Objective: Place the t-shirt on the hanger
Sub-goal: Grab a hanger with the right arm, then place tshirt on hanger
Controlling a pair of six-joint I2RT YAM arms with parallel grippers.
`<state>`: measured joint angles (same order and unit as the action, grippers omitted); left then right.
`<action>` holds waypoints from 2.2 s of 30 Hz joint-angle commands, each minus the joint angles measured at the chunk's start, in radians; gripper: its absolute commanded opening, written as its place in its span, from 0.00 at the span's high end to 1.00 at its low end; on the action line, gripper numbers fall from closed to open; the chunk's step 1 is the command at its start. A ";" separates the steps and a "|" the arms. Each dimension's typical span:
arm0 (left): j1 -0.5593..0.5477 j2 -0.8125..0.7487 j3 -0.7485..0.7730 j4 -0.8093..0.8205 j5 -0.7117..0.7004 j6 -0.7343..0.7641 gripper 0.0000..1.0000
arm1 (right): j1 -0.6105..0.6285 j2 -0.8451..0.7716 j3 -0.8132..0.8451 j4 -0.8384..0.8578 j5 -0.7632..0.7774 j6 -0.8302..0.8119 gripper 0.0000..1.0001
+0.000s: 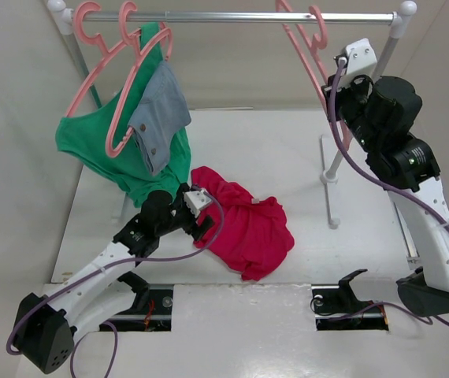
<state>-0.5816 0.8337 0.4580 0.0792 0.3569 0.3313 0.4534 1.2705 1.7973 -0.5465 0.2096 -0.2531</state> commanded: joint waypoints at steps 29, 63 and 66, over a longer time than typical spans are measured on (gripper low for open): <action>-0.167 0.455 0.350 -0.010 -0.235 -0.011 0.29 | 0.082 -0.448 -0.832 0.129 -0.243 0.049 1.00; -0.123 0.775 0.545 -0.025 -0.305 0.040 0.98 | -0.038 -0.470 -0.834 -0.066 -0.389 0.060 1.00; -0.123 0.797 0.554 -0.039 -0.265 0.040 0.98 | -0.038 -0.513 -0.857 -0.075 -0.380 0.084 1.00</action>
<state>-0.7036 1.6112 0.9714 0.0544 0.0235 0.3687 0.4198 0.8124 0.9459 -0.6262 -0.1547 -0.2047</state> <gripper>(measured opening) 0.021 0.126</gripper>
